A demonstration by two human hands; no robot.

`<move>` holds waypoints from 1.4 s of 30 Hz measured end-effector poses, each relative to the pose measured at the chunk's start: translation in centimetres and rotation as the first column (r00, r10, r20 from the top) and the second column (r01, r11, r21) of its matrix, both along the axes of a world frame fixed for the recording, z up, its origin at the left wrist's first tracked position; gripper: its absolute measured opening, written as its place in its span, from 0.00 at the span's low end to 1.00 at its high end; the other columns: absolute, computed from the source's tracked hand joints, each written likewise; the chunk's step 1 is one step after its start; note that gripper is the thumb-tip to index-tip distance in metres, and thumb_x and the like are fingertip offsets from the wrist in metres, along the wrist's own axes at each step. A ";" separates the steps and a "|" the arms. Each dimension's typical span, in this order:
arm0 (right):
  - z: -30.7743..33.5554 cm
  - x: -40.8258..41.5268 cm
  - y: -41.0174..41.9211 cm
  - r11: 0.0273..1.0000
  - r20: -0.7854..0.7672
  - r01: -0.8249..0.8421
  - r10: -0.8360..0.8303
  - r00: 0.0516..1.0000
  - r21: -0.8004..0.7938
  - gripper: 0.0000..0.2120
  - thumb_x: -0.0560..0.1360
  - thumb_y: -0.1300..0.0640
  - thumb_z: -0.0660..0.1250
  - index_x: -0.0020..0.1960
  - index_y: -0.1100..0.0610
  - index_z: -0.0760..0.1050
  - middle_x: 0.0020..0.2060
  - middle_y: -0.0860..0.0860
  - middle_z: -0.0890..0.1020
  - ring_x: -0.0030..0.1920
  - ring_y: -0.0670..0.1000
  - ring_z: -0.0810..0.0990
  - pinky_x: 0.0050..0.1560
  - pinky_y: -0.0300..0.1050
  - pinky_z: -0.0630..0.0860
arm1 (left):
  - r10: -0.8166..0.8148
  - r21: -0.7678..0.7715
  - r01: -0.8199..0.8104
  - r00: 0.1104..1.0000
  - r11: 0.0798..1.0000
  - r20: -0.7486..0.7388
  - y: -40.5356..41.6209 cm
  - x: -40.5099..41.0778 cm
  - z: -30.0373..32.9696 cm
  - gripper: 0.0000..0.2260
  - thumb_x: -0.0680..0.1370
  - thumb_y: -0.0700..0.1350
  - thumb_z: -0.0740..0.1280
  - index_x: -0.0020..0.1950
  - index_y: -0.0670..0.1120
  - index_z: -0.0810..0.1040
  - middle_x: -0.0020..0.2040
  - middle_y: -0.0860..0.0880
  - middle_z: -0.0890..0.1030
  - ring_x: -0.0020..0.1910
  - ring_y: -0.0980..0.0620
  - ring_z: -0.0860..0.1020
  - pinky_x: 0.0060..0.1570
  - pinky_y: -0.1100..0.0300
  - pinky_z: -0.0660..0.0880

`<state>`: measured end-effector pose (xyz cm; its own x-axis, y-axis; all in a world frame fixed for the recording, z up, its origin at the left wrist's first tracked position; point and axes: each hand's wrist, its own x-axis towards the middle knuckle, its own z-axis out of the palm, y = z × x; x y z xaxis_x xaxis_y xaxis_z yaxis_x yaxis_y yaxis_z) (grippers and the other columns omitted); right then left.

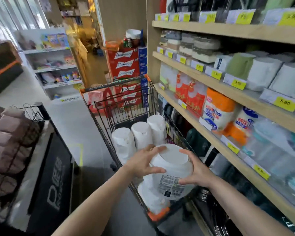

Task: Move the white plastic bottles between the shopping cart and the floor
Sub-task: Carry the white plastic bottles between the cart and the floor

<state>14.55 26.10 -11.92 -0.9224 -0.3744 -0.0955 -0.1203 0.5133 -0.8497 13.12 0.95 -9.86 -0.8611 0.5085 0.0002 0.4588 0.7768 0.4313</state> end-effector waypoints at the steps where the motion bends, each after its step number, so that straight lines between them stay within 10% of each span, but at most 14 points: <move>1: 0.2 -1.7 -0.4 1.000 -0.006 -0.012 0.012 1.000 0.006 0.47 0.50 0.43 0.80 0.62 0.27 0.57 0.67 0.45 0.65 0.67 0.47 0.67 0.69 0.47 0.66 | -0.012 -0.004 0.012 1.000 1.000 -0.004 -0.2 -1.8 0.3 0.36 0.70 0.71 0.61 0.74 0.61 0.55 0.68 0.44 0.66 0.62 0.42 0.71 0.61 0.52 0.69; 7: -1.7 -8.9 -1.9 0.996 -0.029 0.087 -0.087 0.996 0.011 0.47 0.50 0.43 0.81 0.62 0.26 0.60 0.67 0.41 0.65 0.67 0.46 0.66 0.68 0.49 0.67 | -0.070 -0.047 0.069 0.997 0.996 -0.024 -1.8 -10.4 -0.5 0.37 0.70 0.70 0.64 0.75 0.58 0.56 0.70 0.44 0.65 0.65 0.43 0.69 0.61 0.54 0.67; 15: -5.6 -14.4 -3.9 0.901 -0.012 0.434 -0.434 0.901 -0.026 0.42 0.58 0.56 0.82 0.64 0.41 0.64 0.63 0.40 0.68 0.59 0.35 0.69 0.51 0.23 0.67 | -0.259 -0.037 0.265 0.959 0.964 0.115 -1.9 -22.9 -5.5 0.37 0.73 0.69 0.59 0.75 0.65 0.44 0.77 0.50 0.54 0.74 0.49 0.59 0.68 0.49 0.66; 23: -9.9 -19.1 -5.9 0.722 -0.072 0.690 -0.687 0.724 0.053 0.44 0.54 0.50 0.82 0.64 0.38 0.64 0.59 0.45 0.68 0.56 0.47 0.71 0.54 0.41 0.70 | -0.274 -0.209 0.266 0.962 0.941 -0.013 -4.3 -34.1 -11.1 0.46 0.63 0.76 0.29 0.77 0.56 0.43 0.79 0.52 0.46 0.77 0.52 0.45 0.73 0.46 0.41; 30: -14.6 -21.9 -6.7 0.664 -0.136 0.735 -0.723 0.678 0.137 0.42 0.58 0.56 0.82 0.66 0.43 0.64 0.61 0.48 0.65 0.54 0.46 0.66 0.52 0.37 0.65 | -0.297 -0.285 0.299 0.953 0.911 0.053 -5.2 -36.8 -17.0 0.36 0.67 0.71 0.40 0.71 0.63 0.29 0.75 0.56 0.32 0.75 0.53 0.33 0.73 0.44 0.34; 42: -15.4 -20.3 -6.8 0.659 -0.157 0.726 -0.710 0.686 0.197 0.44 0.57 0.56 0.83 0.65 0.46 0.61 0.66 0.53 0.62 0.56 0.44 0.63 0.53 0.34 0.64 | -0.310 -0.258 0.299 0.951 0.919 -0.001 -5.7 -37.1 -18.1 0.36 0.75 0.63 0.54 0.76 0.59 0.36 0.77 0.55 0.36 0.76 0.52 0.35 0.70 0.47 0.31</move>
<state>-5.72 19.33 -27.28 -0.9015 0.4323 -0.0211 0.3210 0.6351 -0.7026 -23.95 -4.79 -27.92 -0.6664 0.7341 -0.1303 0.7036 0.6771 0.2156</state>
